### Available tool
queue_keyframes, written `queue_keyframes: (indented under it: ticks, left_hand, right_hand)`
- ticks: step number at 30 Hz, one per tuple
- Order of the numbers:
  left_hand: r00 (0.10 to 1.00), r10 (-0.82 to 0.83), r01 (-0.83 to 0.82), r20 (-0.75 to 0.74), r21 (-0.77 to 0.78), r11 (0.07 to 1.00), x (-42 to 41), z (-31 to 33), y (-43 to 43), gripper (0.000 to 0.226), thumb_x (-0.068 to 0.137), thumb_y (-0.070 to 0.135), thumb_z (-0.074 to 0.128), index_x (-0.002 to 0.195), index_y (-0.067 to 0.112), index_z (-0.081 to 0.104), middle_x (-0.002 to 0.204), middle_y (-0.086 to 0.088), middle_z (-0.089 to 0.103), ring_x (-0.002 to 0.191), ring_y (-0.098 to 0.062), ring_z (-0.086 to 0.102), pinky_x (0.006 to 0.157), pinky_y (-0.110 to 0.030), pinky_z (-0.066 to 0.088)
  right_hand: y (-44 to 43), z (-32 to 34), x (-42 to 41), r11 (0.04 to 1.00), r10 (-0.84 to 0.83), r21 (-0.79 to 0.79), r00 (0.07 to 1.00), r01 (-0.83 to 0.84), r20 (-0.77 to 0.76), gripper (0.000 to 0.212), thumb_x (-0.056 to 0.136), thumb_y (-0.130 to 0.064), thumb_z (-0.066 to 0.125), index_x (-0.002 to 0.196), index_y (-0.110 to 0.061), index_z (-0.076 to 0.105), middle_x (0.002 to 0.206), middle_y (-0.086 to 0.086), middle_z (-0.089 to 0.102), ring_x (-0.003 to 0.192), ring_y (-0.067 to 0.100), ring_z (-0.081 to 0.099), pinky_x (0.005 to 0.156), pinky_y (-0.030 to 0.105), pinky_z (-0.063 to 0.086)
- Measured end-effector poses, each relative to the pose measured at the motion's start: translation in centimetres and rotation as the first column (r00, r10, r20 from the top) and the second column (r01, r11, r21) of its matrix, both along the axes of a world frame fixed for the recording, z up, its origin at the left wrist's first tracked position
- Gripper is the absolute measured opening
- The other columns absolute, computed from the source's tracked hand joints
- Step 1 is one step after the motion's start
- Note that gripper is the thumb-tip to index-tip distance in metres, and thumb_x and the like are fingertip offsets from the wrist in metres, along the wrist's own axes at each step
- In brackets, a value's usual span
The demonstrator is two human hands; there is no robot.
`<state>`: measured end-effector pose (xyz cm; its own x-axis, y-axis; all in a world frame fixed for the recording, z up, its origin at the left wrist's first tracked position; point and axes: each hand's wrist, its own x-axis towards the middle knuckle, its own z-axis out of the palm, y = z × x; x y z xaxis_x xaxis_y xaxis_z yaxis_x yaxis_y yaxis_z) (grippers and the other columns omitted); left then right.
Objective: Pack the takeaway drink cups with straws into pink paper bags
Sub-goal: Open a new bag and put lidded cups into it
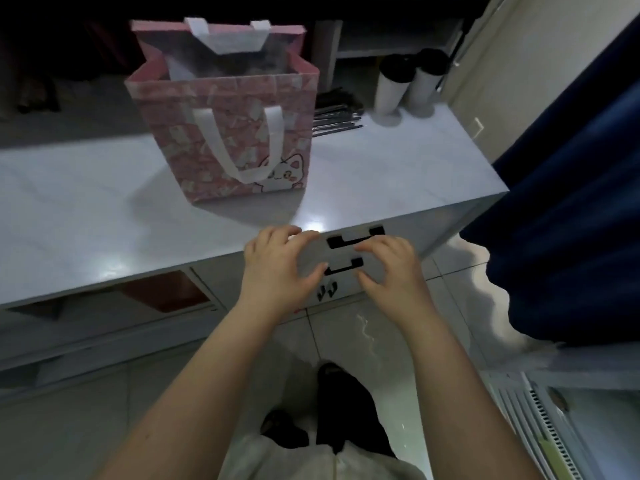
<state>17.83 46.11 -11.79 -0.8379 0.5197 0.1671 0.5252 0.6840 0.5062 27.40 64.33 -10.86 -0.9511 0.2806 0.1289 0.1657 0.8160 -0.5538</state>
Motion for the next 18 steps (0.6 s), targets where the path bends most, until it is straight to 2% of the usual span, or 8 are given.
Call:
queue_keyframes:
  ticks: [3, 7, 10, 13, 15, 18]
  left_hand:
    - [0.998, -0.052, 0.052, -0.035, -0.009, 0.999, 0.4, 0.6, 3.1, 0.041, 0.080, 0.048, 0.069, 0.116, 0.029, 0.065, 0.120, 0.001, 0.055, 0.121, -0.024, 0.043, 0.096, -0.044, 0.035]
    - [0.992, -0.120, 0.116, -0.038, -0.086, 0.990, 0.7, -0.1, 8.0, 0.049, 0.080, 0.051, 0.067, 0.124, 0.030, 0.061, 0.129, 0.001, 0.052, 0.126, -0.024, 0.039, 0.100, -0.042, 0.032]
    - [0.988, -0.152, 0.148, -0.019, -0.140, 0.979, 0.9, -0.4, 13.0, 0.054, 0.081, 0.052, 0.063, 0.131, 0.033, 0.054, 0.137, 0.002, 0.047, 0.131, -0.023, 0.035, 0.103, -0.041, 0.028]
    - [0.987, -0.161, 0.155, -0.020, -0.159, 0.975, 0.6, 0.2, 18.6, 0.057, 0.083, 0.052, 0.061, 0.135, 0.034, 0.050, 0.140, 0.002, 0.045, 0.131, -0.023, 0.034, 0.103, -0.041, 0.027]
    - [0.987, -0.156, 0.149, -0.038, -0.152, 0.977, 0.1, 1.1, 22.1, 0.057, 0.083, 0.051, 0.061, 0.136, 0.033, 0.049, 0.140, 0.002, 0.046, 0.130, -0.024, 0.036, 0.103, -0.042, 0.028]
    - [0.992, -0.106, 0.098, -0.067, -0.112, 0.989, -1.1, 2.4, 26.2, 0.055, 0.084, 0.046, 0.062, 0.136, 0.031, 0.051, 0.137, 0.001, 0.048, 0.128, -0.024, 0.040, 0.102, -0.042, 0.028]
  right_hand:
    - [2.1, 0.4, 0.9, 0.996, -0.022, 0.082, 0.998, 0.017, 0.063, 0.041, 0.081, -0.022, 0.073, 0.121, -0.023, 0.062, 0.125, -0.003, 0.054, 0.123, 0.020, 0.041, 0.102, 0.040, 0.037]
    - [6.5, -0.1, 1.5, 0.995, -0.007, 0.098, 0.991, -0.006, 0.134, 0.044, 0.083, -0.026, 0.072, 0.125, -0.028, 0.060, 0.131, -0.004, 0.050, 0.126, 0.018, 0.037, 0.105, 0.036, 0.035]
    - [11.6, 0.1, 2.0, 0.997, -0.046, 0.064, 0.998, 0.043, 0.040, 0.042, 0.081, -0.018, 0.072, 0.121, -0.027, 0.063, 0.125, -0.005, 0.054, 0.121, 0.017, 0.041, 0.102, 0.031, 0.035]
    - [17.0, 1.1, 2.0, 0.994, -0.063, 0.093, 0.997, 0.066, -0.036, 0.042, 0.078, -0.016, 0.073, 0.119, -0.026, 0.064, 0.120, -0.005, 0.057, 0.116, 0.016, 0.043, 0.099, 0.036, 0.040]
    - [20.4, 1.8, 1.5, 0.993, -0.062, 0.099, 0.996, 0.068, -0.063, 0.042, 0.079, -0.018, 0.073, 0.119, -0.025, 0.063, 0.120, -0.006, 0.056, 0.116, 0.016, 0.043, 0.099, 0.037, 0.040]
    - [24.5, 2.5, 0.3, 0.998, -0.052, 0.042, 0.998, 0.054, -0.045, 0.045, 0.082, -0.022, 0.071, 0.125, -0.027, 0.058, 0.127, -0.008, 0.053, 0.121, 0.014, 0.041, 0.101, 0.032, 0.037]
